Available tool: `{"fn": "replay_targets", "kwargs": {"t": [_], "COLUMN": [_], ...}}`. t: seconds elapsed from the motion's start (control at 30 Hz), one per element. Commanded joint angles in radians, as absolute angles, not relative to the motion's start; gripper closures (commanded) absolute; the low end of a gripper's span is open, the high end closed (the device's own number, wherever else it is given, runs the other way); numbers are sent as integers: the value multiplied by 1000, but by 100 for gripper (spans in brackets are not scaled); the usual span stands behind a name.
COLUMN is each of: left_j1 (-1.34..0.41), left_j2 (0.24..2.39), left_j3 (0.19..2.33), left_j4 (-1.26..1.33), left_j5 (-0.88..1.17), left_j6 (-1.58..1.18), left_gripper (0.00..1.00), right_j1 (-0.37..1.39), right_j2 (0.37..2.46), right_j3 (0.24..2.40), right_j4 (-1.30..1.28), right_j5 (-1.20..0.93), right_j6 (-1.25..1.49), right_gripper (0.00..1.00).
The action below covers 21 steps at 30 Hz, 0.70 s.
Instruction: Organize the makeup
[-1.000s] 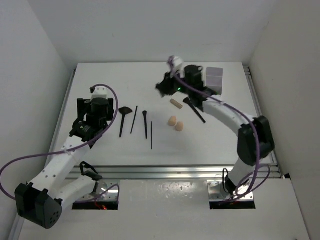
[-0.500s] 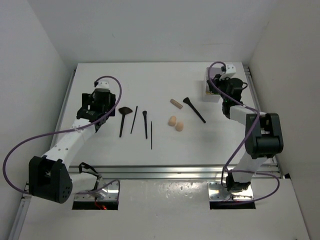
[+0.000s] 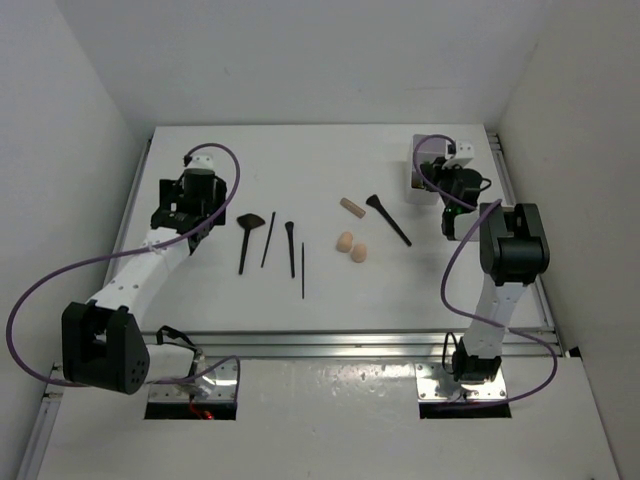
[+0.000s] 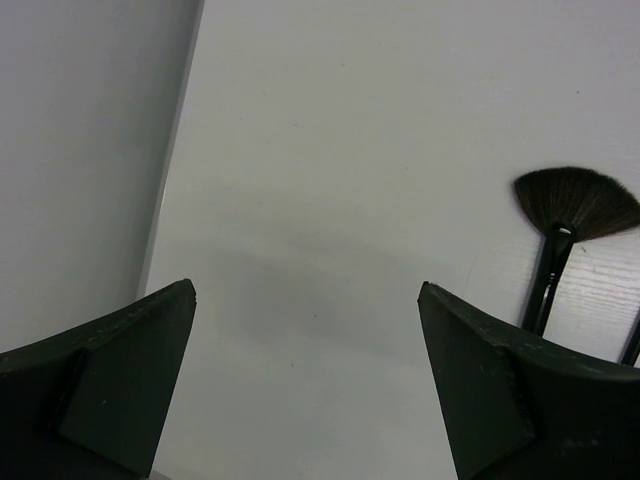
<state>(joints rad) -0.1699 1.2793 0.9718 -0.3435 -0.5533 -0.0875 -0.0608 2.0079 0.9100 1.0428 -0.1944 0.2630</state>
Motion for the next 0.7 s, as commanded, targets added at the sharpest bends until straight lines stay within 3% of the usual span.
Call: {"fn": "replay_targets", "kwargs": {"t": [0.0, 0.47, 0.53, 0.67], "left_j1": [-158, -140, -140, -140], "left_j2": [1290, 1301, 1301, 1301], "left_j3": [1002, 1011, 1011, 991], "left_j4": [-341, -341, -341, -341], "left_j5": [-552, -523, -523, -505], "left_j6": [-92, -92, -92, -92], "left_gripper": [0, 0, 0, 0], "right_j1": [-55, -54, -54, -52], "right_j2": [2045, 2083, 2069, 2033], "right_j3": [942, 801, 779, 758], "right_j4": [1265, 1436, 1436, 1436], "right_j5": [-213, -235, -229, -225], "right_j6": [270, 278, 278, 279], "right_gripper": [100, 99, 82, 63]}}
